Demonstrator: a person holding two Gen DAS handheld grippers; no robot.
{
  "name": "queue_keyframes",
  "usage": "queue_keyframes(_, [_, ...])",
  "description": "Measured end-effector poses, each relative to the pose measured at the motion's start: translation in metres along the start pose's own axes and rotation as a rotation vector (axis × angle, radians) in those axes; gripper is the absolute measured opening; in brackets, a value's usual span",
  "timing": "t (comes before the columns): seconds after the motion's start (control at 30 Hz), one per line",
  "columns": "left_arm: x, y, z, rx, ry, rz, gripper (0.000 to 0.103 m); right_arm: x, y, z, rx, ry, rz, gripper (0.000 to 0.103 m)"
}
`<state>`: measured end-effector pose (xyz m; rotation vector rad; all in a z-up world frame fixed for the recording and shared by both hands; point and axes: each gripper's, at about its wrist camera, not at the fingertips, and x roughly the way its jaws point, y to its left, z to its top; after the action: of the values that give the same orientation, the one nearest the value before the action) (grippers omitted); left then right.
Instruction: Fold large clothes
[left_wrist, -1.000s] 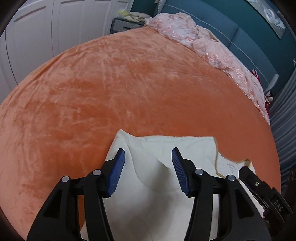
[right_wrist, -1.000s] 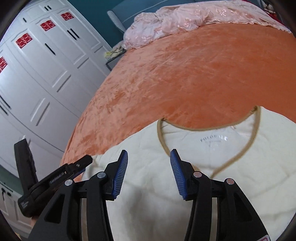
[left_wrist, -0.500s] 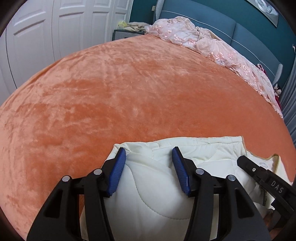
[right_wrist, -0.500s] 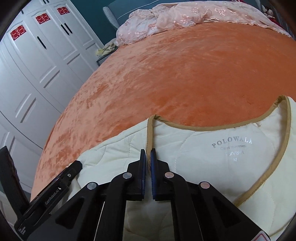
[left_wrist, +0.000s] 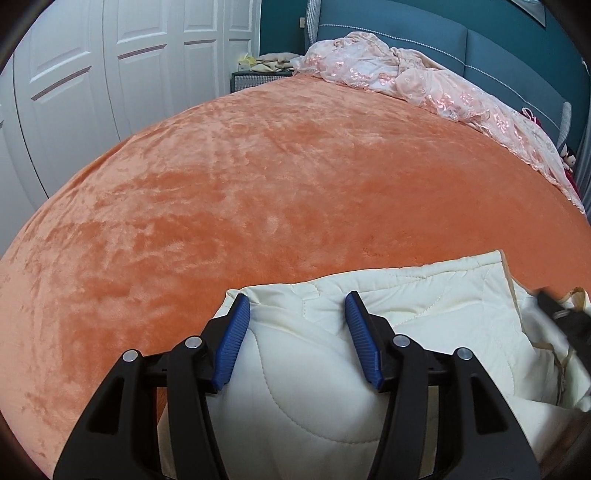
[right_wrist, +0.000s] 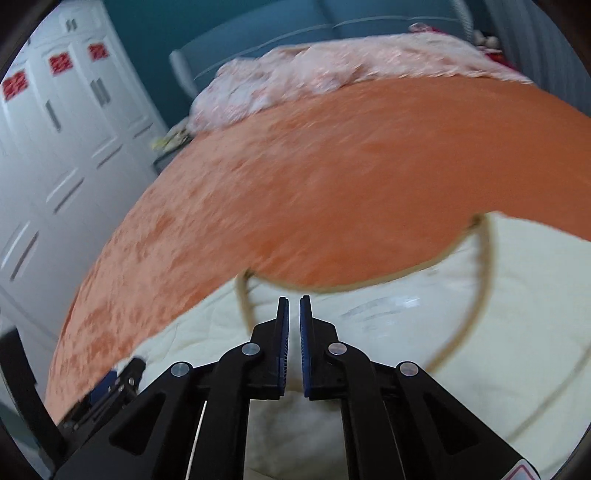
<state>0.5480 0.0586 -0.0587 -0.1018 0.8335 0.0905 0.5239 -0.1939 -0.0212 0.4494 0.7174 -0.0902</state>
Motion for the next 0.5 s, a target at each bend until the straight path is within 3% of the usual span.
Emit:
queue_keyframes(0.07, [-0.004, 0.0, 0.006, 0.0, 0.027, 0.0, 0.053, -0.032, -0.036, 0.017, 0.094, -0.042, 0.006, 0.004])
queue_keyframes(0.13, [-0.02, -0.001, 0.013, 0.0, 0.028, 0.007, 0.051, -0.06, -0.076, 0.033, 0.121, -0.067, -0.005, 0.015])
queue_keyframes(0.23, [-0.061, -0.025, 0.017, 0.031, -0.027, -0.133, 0.051, -0.088, -0.14, 0.053, 0.114, -0.085, -0.069, 0.029])
queue_keyframes(0.27, [-0.072, -0.043, 0.019, 0.05, -0.026, -0.188, 0.052, -0.089, -0.162, 0.056, 0.13, -0.063, -0.073, 0.029])
queue_keyframes(0.4, [-0.075, -0.132, 0.019, 0.111, 0.114, -0.431, 0.057, -0.072, -0.219, 0.052, 0.234, 0.061, 0.0, 0.028])
queue_keyframes(0.5, [-0.068, -0.199, 0.006, 0.196, 0.166, -0.496, 0.056, -0.06, -0.23, 0.042, 0.226, 0.105, 0.033, 0.021])
